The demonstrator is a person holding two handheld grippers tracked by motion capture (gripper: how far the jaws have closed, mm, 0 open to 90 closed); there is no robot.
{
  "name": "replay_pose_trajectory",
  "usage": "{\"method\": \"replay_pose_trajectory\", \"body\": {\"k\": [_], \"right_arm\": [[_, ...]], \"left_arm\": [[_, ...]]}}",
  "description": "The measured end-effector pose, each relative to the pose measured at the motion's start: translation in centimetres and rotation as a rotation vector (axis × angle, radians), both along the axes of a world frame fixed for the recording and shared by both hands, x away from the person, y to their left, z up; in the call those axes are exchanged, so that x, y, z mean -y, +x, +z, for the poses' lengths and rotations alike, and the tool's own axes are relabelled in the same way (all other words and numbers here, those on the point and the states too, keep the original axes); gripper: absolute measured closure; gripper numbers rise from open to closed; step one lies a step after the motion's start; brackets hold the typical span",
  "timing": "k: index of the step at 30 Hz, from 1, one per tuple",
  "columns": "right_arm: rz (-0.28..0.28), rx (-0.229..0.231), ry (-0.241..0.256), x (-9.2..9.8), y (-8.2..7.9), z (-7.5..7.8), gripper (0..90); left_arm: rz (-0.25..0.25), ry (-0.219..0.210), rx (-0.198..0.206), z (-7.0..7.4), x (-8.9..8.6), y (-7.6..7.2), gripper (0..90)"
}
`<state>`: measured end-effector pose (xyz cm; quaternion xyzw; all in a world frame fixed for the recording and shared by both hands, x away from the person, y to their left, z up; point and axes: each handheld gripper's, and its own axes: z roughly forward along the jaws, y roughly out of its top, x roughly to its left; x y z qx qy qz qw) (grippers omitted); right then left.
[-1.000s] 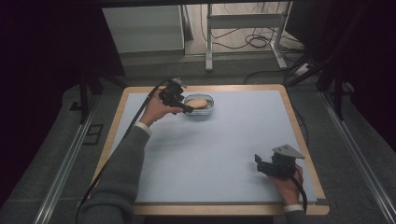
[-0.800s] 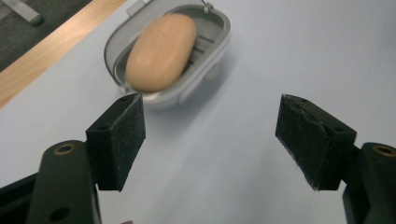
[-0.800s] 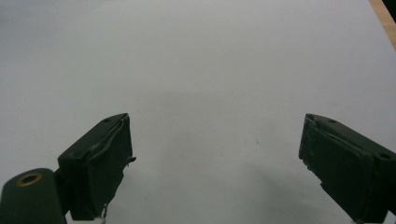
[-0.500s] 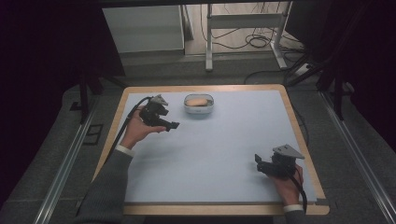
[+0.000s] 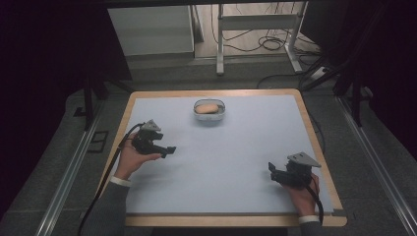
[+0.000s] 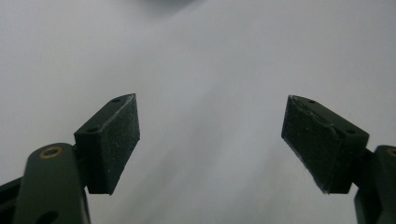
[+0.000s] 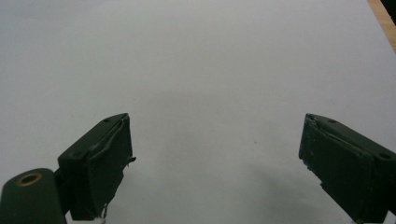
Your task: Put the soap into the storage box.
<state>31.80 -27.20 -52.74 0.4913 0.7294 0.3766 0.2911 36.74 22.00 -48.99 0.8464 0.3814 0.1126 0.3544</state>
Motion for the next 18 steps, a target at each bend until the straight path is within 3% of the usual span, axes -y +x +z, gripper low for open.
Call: {"method": "replay_pose_trajectory", "body": {"k": [10, 13, 18], "right_arm": [[0.002, 0.003, 0.008, 0.0, 0.0, 0.0, 9.8], [0.002, 0.003, 0.008, 0.0, 0.0, 0.0, 9.8], [0.002, 0.004, 0.009, 0.0, 0.0, 0.0, 9.8]], "left_arm": [[0.043, -0.015, -0.023, -2.0, -1.5, -3.0, 18.4], [0.048, -0.03, -0.026, -2.2, -1.7, -3.4, 18.5], [0.065, -0.017, -0.024, -2.6, -1.9, -3.6, 18.4]]}}
